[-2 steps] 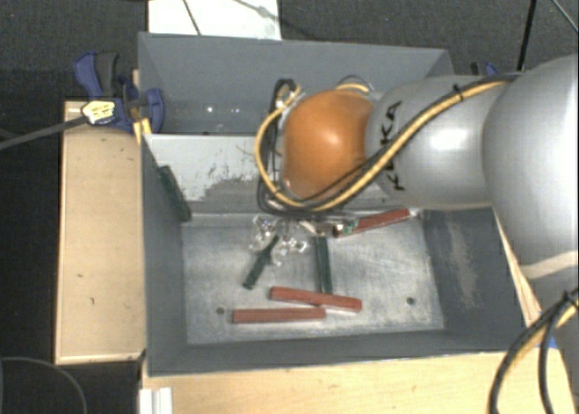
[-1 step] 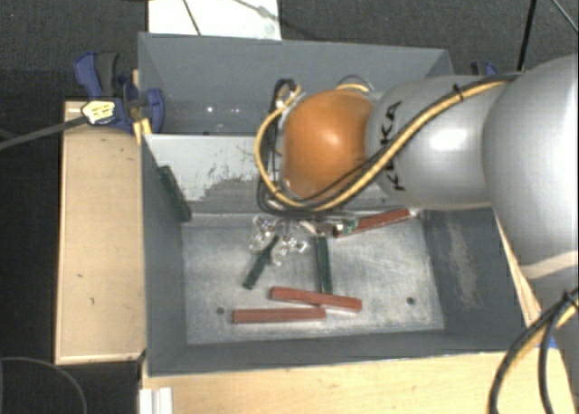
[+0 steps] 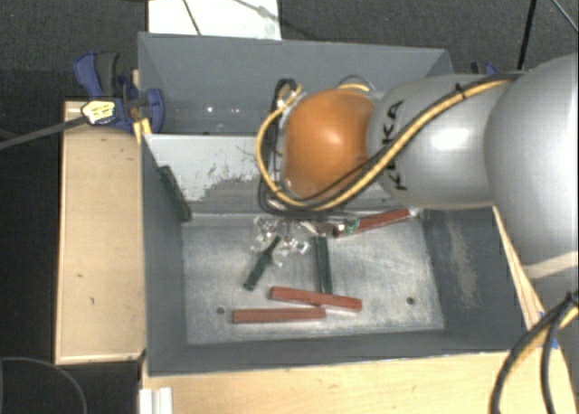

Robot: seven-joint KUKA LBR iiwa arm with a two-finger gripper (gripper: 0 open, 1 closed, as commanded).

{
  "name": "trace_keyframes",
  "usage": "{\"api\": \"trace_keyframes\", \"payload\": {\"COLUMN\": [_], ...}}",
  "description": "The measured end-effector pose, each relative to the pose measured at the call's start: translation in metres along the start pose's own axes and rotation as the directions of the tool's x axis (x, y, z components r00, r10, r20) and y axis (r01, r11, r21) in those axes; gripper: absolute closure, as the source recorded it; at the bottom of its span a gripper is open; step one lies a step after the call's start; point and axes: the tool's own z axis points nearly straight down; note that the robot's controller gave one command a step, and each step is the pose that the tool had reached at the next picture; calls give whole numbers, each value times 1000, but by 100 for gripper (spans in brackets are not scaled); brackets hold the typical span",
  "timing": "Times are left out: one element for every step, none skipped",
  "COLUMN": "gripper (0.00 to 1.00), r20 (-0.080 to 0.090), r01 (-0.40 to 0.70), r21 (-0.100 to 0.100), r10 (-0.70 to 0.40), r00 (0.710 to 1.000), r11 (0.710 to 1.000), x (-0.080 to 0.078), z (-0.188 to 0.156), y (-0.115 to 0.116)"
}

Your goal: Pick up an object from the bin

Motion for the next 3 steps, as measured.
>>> {"api": "trace_keyframes", "payload": {"gripper": [100, 100, 100], "r20": [-5, -5, -2], "r01": [-1, -2, -3], "r21": [-2, 0, 2], "r10": [1, 2, 3], "r00": [1000, 1000, 1000], "r11": [1000, 1000, 1000], "x": [1, 1, 0], "z": [-12, -24, -33], "y": [0, 0, -1]}}
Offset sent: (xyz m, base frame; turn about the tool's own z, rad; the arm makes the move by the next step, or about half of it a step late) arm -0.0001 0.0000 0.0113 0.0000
